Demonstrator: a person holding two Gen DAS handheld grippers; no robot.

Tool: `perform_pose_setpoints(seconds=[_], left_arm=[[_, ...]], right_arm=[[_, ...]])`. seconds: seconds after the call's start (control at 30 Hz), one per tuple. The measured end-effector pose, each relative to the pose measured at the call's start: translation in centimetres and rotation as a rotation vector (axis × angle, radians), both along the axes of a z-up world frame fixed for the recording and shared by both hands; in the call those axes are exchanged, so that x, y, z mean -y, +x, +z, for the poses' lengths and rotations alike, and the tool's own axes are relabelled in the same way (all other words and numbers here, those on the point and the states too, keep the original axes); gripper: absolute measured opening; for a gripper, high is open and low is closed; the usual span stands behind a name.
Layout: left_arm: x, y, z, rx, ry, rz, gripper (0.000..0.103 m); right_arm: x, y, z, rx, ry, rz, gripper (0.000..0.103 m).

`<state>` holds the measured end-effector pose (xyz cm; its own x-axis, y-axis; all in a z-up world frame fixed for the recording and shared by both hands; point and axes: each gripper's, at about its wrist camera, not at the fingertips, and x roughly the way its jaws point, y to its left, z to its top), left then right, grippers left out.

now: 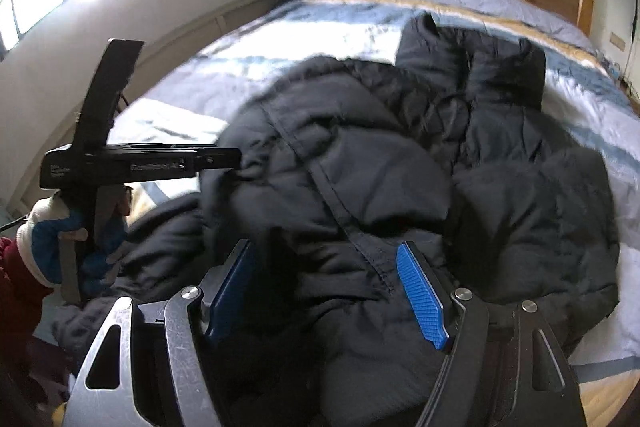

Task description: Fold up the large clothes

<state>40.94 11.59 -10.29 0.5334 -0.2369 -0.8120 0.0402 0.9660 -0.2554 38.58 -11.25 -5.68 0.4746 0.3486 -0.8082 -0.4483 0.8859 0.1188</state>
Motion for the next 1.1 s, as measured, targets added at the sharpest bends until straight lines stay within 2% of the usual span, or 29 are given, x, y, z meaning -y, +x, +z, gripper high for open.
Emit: perform_pose_setpoints(seconds=[0.17,0.23,0.37,0.47,0.53,0.6,0.67,0.77,0.87,1.1], left_arm=[[0.7,0.2,-2.2,-0.024,0.013,-0.009,0.044],[0.7,0.3,-1.8,-0.036,0.017,-0.012,0.044],[0.4,-0.7,0.9,0.023,-0.021,0.0,0.044],[1.1,-1.3,1.6,0.045,-0.036,-0.018,0.044],[2.2,-1.4,1.1,0.018,-0.015,-0.039,0.044],[3.5,-1.6,0.0,-0.021,0.05,-0.058,0.044],[4.1,-1.9,-0.3,-0.033,0.081,-0.059,0.044],[3.3,-3.3,1.3,-0.02,0.051,-0.04,0.044],[2.2,-5.0,2.9,0.006,0.071,-0.025,0.044],[-0.7,-8.4,6.4,0.014,0.062,0.027,0.044]], right_arm=[[0.8,0.7,-2.9,-0.049,0.013,-0.008,0.072],[0.7,0.7,-3.1,-0.052,0.007,-0.008,0.072],[0.8,0.0,-1.7,-0.028,0.011,-0.005,0.072],[1.8,-0.9,-1.0,-0.008,0.023,-0.026,0.072],[2.3,-1.1,-1.5,-0.022,0.013,-0.039,0.072],[2.4,-1.0,-1.9,-0.03,-0.003,-0.049,0.071],[2.2,-1.0,-2.2,-0.043,-0.024,-0.048,0.071],[2.2,-1.5,-2.0,-0.043,-0.046,-0.053,0.071],[3.0,-2.6,-1.3,-0.037,-0.051,-0.068,0.071],[6.1,-6.6,1.9,0.016,-0.032,-0.127,0.071]])
